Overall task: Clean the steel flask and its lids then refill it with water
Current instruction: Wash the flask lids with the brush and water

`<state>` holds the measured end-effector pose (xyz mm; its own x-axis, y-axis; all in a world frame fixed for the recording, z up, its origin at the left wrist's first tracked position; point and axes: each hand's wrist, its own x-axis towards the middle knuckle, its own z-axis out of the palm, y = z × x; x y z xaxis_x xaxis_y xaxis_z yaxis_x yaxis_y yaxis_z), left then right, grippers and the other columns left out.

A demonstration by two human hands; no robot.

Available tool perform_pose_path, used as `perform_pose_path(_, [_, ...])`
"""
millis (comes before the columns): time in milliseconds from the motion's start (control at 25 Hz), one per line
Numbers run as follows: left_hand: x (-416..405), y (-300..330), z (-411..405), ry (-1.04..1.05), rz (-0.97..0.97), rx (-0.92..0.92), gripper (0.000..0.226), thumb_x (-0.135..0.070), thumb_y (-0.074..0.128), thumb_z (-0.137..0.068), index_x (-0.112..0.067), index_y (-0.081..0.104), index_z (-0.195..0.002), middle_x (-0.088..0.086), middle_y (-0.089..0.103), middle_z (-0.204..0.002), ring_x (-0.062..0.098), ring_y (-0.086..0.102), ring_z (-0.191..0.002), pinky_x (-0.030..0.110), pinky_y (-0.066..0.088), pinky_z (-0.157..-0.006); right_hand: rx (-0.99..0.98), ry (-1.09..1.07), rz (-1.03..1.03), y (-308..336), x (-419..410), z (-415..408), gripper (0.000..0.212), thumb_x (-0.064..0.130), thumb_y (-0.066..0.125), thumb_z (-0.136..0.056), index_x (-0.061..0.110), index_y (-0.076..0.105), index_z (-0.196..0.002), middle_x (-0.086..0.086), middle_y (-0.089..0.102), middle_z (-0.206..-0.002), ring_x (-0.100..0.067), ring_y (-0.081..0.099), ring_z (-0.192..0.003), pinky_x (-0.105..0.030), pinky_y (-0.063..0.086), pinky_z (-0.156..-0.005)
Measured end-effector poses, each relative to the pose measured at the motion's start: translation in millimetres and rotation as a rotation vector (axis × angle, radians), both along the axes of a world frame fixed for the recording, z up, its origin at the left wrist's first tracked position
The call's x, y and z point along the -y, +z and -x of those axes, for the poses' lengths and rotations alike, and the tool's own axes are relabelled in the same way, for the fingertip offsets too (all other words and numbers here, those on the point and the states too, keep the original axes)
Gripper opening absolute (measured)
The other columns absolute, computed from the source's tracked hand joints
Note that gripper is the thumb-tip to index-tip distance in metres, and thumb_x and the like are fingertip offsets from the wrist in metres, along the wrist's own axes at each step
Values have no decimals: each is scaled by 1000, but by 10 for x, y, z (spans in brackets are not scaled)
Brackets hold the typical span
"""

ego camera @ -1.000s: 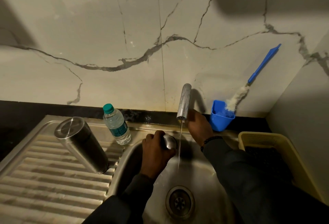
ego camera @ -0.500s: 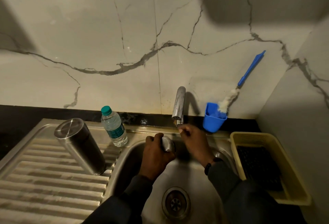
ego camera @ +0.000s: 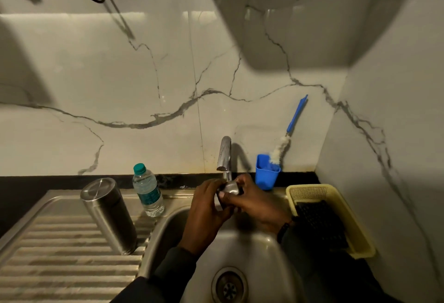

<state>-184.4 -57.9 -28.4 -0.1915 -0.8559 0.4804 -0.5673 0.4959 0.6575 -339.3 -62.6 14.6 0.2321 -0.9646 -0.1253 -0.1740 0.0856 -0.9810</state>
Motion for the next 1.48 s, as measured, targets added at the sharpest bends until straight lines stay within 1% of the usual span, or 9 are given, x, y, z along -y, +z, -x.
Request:
perform_pose_path(320, [-399, 985, 133, -75, 222, -459, 52, -15, 80, -83, -12, 55, -129, 1, 57, -129, 25, 56, -123, 33, 49, -100, -42, 87, 412, 1093, -241, 158, 36, 35, 74, -81, 28, 59, -113, -2, 66, -111, -24, 67, -99, -46, 57, -87])
perform_pose_path(560, [-611, 769, -183, -208, 272, -43, 33, -38, 57, -96, -29, 56, -128, -17, 55, -128, 8, 54, -121, 19, 44, -96, 536, 119, -56, 257, -432, 321, 73, 34, 82, -70, 4, 51, -129, -25, 58, -127, -39, 59, -109, -43, 52, -90])
perform_pose_path(640, [-620, 268, -377, -200, 100, 230, 21, -42, 54, -99, -39, 58, -119, -25, 56, -117, -3, 56, -110, 17, 47, -90, 171, -77, -316, -568, -497, 444, 43, 22, 69, -81, 12, 63, -122, -17, 64, -121, -29, 63, -107, -30, 40, -102])
perform_pose_path(760, [-560, -583, -644, -143, -63, 539, 22, -48, 51, -91, -42, 62, -108, -21, 63, -106, 0, 65, -96, 12, 49, -81, -295, -34, -201, -1259, -431, 159, 56, 25, 59, -87, 28, 42, -141, -9, 46, -140, -27, 52, -121, -31, 35, -104])
perform_pose_path(840, [-582, -844, -715, -58, -144, 503, 32, -53, 44, -86, -40, 64, -107, -18, 65, -102, 4, 66, -94, 13, 46, -77, -494, -55, -217, -1161, -631, 136, 57, 31, 65, -85, 22, 43, -137, -7, 52, -131, -26, 54, -116, -31, 42, -94])
perform_pose_path(960, [-623, -884, -744, -3, -232, 413, 49, -57, 34, -88, -31, 65, -116, -12, 64, -113, 7, 59, -107, 13, 36, -84, 63, 35, -303, -752, -527, -35, 37, 16, 68, -87, 15, 57, -122, -11, 67, -115, -28, 65, -104, -45, 51, -95])
perform_pose_path(1160, [-723, -777, -844, 98, -261, 379, 22, -32, 58, -97, -22, 68, -114, -4, 66, -114, 13, 58, -110, 14, 35, -85, -395, -28, 0, -1090, -661, -361, 41, 17, 70, -86, 26, 56, -124, 0, 59, -125, -10, 57, -113, -29, 47, -99])
perform_pose_path(1320, [-909, -737, -1051, 160, -294, 361, 22, -27, 59, -96, -17, 68, -113, 3, 66, -113, 22, 59, -109, 26, 40, -85, -122, -66, 56, -1140, -752, -741, 36, 16, 76, -81, 35, 57, -105, 9, 65, -101, -3, 65, -89, -22, 56, -74])
perform_pose_path(1480, [-1155, -752, -1378, 206, -269, 314, 29, -36, 51, -94, -14, 67, -106, 5, 66, -102, 29, 62, -99, 32, 42, -81, 44, 50, 4, -1066, -748, -1100, 42, 10, 71, -84, 27, 55, -120, 4, 64, -113, -12, 64, -100, -31, 55, -88])
